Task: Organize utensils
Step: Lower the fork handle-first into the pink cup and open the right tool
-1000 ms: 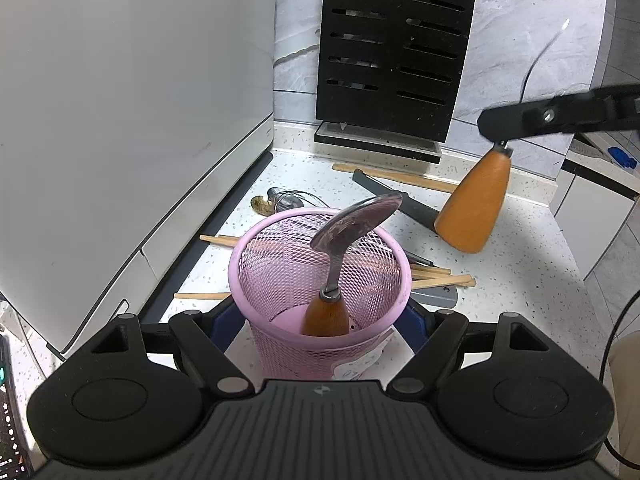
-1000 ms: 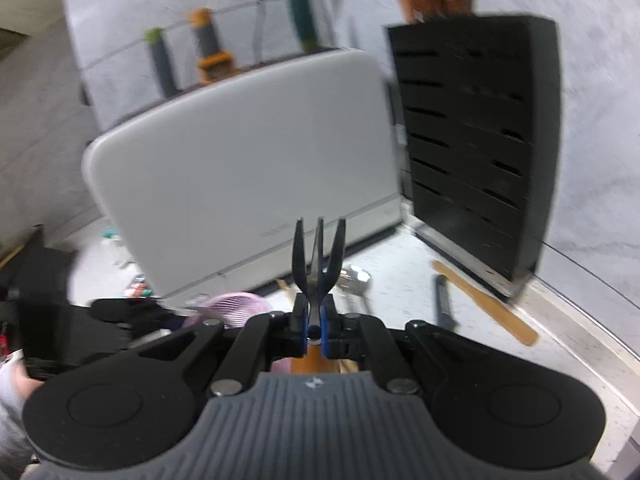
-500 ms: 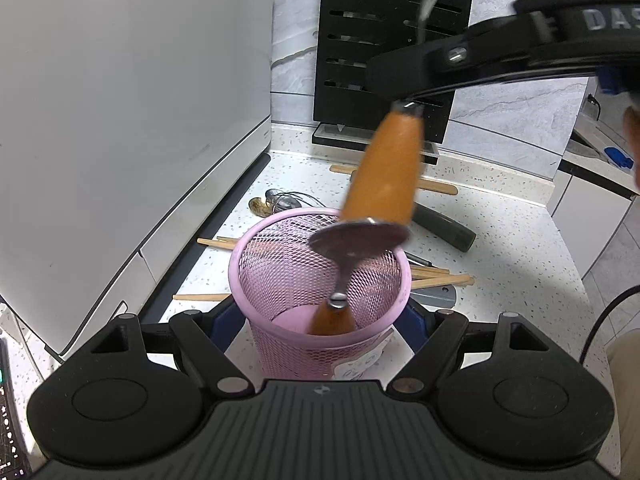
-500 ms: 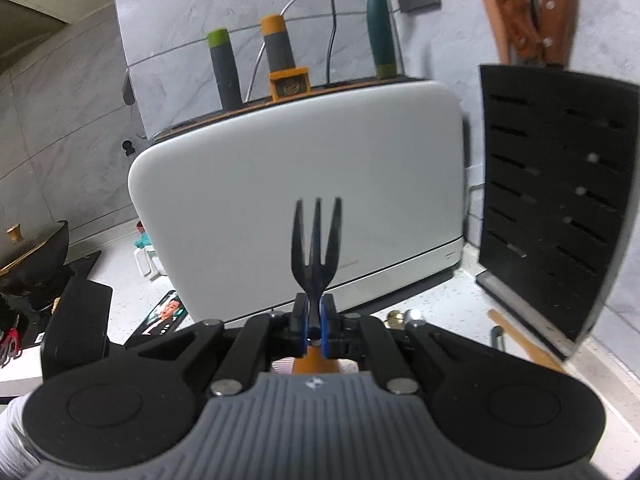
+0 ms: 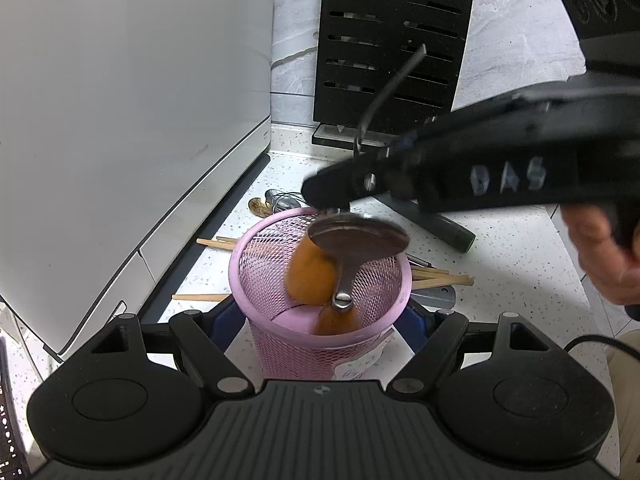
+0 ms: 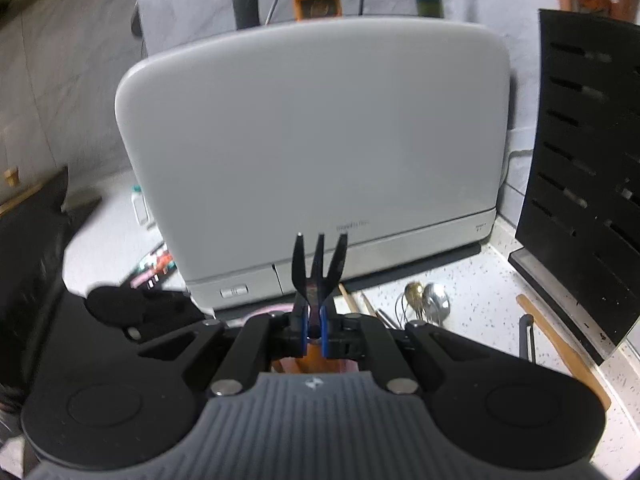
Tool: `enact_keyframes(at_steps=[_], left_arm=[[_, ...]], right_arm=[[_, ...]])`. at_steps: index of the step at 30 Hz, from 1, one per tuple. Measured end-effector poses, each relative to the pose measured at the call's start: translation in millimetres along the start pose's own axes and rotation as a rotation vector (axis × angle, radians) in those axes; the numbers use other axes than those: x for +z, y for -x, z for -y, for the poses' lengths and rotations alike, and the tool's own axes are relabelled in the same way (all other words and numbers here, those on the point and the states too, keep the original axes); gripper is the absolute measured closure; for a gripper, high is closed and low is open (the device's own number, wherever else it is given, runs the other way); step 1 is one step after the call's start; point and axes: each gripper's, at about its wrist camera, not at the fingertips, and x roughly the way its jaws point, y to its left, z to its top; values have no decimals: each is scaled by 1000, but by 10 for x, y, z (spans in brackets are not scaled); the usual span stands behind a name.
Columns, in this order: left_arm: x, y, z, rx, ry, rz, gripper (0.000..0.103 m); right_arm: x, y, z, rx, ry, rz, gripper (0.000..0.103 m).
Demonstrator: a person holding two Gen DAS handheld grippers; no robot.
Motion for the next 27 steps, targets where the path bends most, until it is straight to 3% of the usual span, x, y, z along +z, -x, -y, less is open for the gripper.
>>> enact_keyframes(at_steps=[14,22,27], left_arm=[[-2,1,2,0,1,1,11],[0,1,6,0,1,1,11],[2,0,14,0,2,0,11]], right_arm=[[-108,-235,40,-7,20,-104,100],[-95,-193,34,14,5,-122,90],[-67,-95,28,17,-7,-99,77]])
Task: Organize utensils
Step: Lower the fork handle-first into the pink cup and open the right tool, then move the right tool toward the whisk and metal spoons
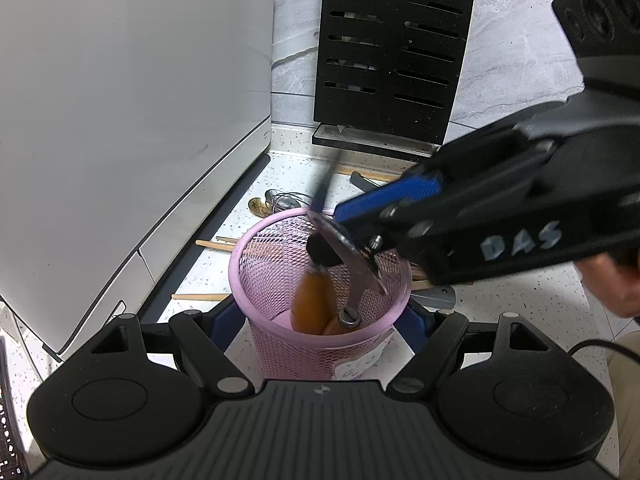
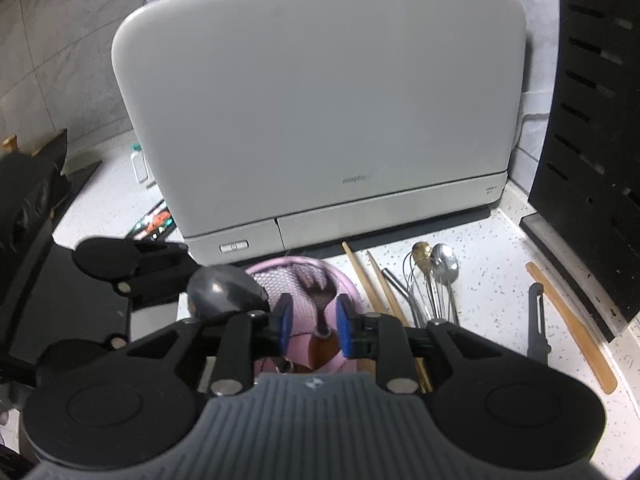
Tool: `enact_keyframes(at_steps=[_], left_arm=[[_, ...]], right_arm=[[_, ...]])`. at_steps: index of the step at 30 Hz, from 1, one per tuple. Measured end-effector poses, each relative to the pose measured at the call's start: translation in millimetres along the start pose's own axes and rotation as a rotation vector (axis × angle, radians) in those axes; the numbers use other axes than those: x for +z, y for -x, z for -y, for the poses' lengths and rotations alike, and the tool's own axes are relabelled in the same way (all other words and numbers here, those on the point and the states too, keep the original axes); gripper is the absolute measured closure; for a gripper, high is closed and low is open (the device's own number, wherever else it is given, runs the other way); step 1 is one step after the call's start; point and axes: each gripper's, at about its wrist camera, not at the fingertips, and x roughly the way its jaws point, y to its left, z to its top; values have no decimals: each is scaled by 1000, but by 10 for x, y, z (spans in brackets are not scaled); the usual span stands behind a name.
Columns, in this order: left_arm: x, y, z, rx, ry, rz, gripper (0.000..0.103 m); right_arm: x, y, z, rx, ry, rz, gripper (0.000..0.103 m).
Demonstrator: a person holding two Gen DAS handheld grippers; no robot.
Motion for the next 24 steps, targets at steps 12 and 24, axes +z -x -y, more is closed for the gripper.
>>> enact_keyframes(at_steps=[12,24], left_arm=[[4,-1,5,0,1,0,11],[3,-15,20,3,6,3,11]], right_arm=[[25,253,136,-68,-22,18,72],[-3,450,440,-183,-58,-37,55]])
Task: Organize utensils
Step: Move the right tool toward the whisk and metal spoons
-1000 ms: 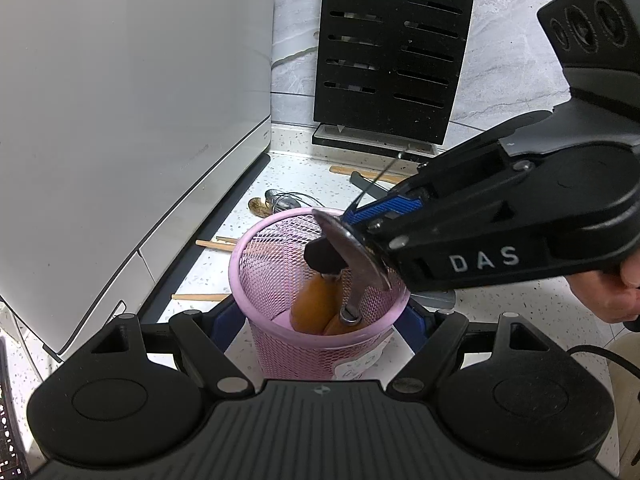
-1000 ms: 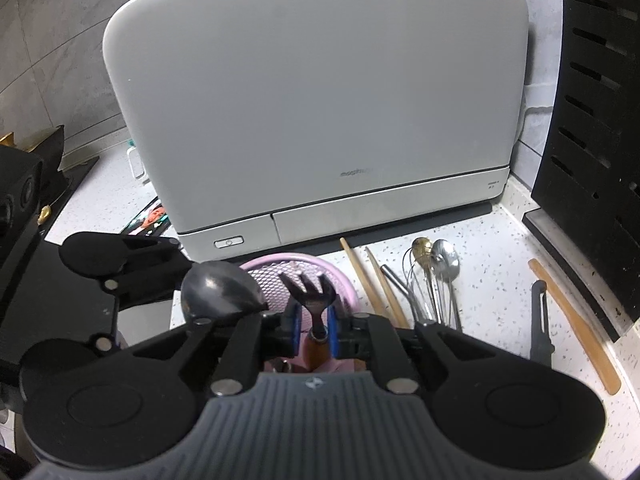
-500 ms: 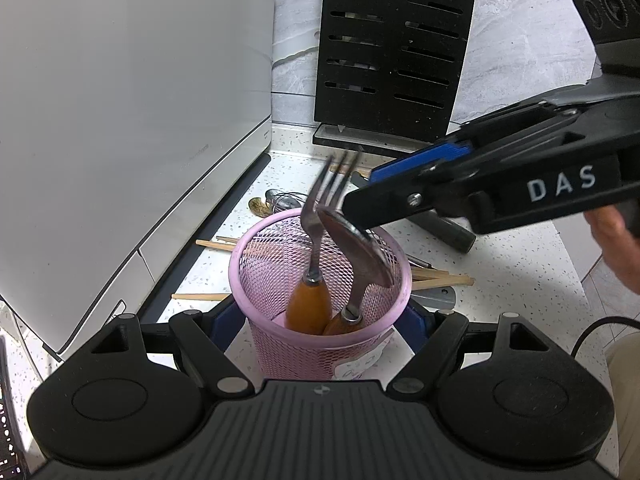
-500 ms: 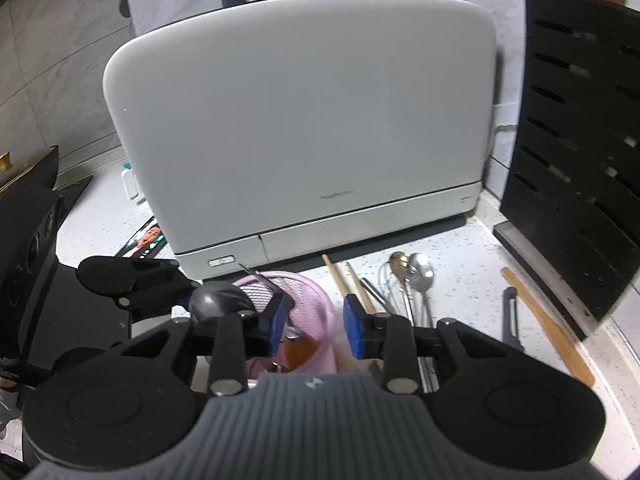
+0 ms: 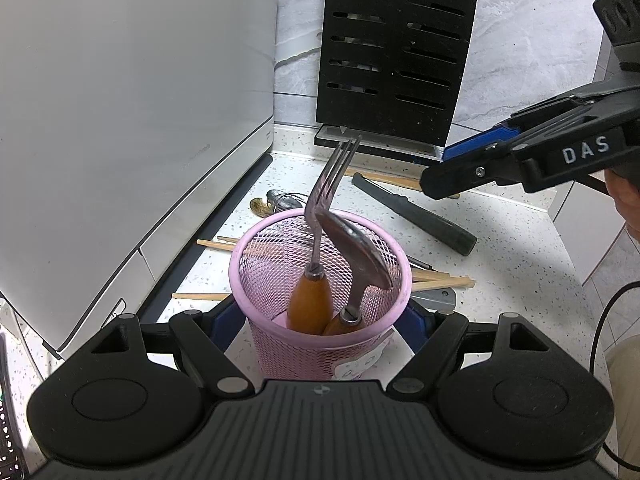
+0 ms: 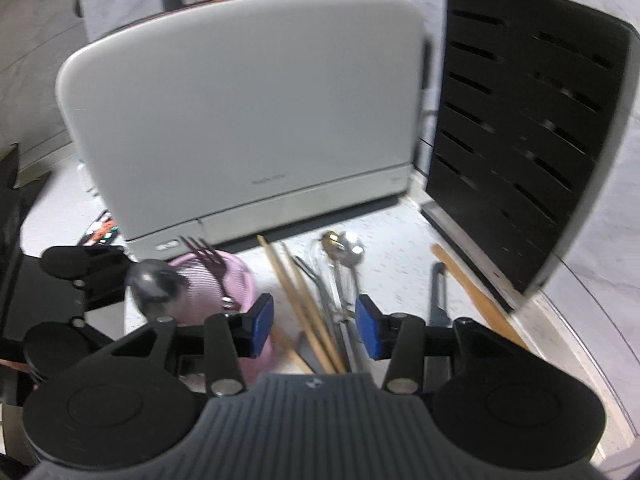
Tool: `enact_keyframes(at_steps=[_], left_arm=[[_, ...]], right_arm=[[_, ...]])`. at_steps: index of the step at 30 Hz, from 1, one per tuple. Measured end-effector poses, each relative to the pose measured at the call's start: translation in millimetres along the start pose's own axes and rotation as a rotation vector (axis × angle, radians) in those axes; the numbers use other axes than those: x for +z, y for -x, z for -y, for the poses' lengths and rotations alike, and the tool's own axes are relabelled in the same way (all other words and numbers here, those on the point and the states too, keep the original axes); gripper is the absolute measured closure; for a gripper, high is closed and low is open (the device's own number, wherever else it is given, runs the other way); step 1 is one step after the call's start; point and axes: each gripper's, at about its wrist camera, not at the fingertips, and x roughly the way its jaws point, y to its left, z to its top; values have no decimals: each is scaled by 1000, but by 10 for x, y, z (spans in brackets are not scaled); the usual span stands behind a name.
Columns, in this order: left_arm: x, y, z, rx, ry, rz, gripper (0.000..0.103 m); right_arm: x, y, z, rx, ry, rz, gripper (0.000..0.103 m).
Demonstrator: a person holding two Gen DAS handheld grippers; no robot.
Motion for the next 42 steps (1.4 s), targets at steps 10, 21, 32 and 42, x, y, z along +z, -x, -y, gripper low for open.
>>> enact_keyframes(at_steps=[10,21,32,42], left_arm=[[-12,14,-63,-1,6,3,11],[-9,19,-68,0,7,3,11],[-3,22,-75,-3,8,1,11],[-1,24,-78,-2,8,0,11]], right_arm=[[20,-366,38,-74,54,-102,64],[74,-974,-11,-49,92,-194,70],[168,-1333,-1,-41,92,-288,77],[203,-1455,67,-25,37,-327,79]])
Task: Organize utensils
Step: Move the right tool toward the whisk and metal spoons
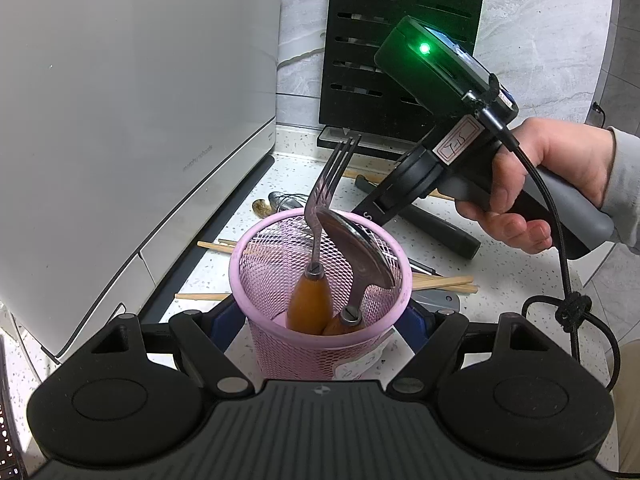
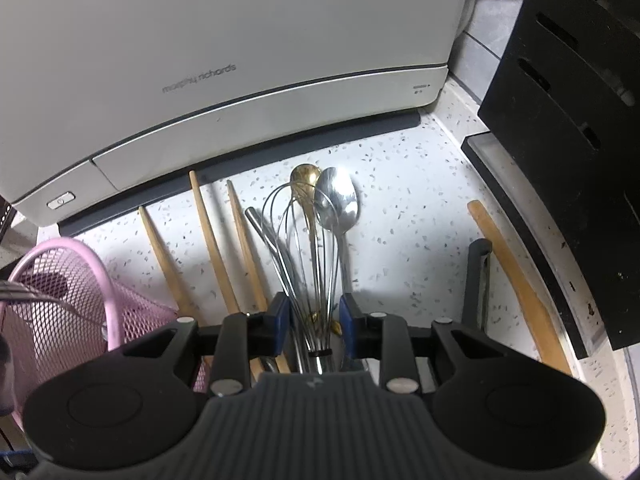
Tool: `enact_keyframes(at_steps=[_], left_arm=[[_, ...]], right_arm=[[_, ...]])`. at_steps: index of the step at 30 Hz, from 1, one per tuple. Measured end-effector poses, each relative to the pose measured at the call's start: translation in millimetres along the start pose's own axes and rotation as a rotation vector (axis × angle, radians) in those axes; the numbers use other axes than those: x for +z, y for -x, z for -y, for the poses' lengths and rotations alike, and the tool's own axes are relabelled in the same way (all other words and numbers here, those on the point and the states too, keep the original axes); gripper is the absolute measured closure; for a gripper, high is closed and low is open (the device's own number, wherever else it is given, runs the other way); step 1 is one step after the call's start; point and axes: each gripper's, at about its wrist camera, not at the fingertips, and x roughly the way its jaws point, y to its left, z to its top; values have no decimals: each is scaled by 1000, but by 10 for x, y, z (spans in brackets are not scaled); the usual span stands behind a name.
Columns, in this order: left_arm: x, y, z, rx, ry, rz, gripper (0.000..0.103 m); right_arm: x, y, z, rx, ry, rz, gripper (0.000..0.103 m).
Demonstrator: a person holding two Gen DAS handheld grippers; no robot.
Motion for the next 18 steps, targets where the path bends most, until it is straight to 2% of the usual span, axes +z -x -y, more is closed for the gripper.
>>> enact_keyframes(at_steps=[8,18], left_arm=[[3,-1,-1,0,0,0,11],[2,0,4,1,0,-1,11]], right_arm=[[-34,-9,-22,-10,7,20,84],[-124,215,-20,-23,12,76,87]])
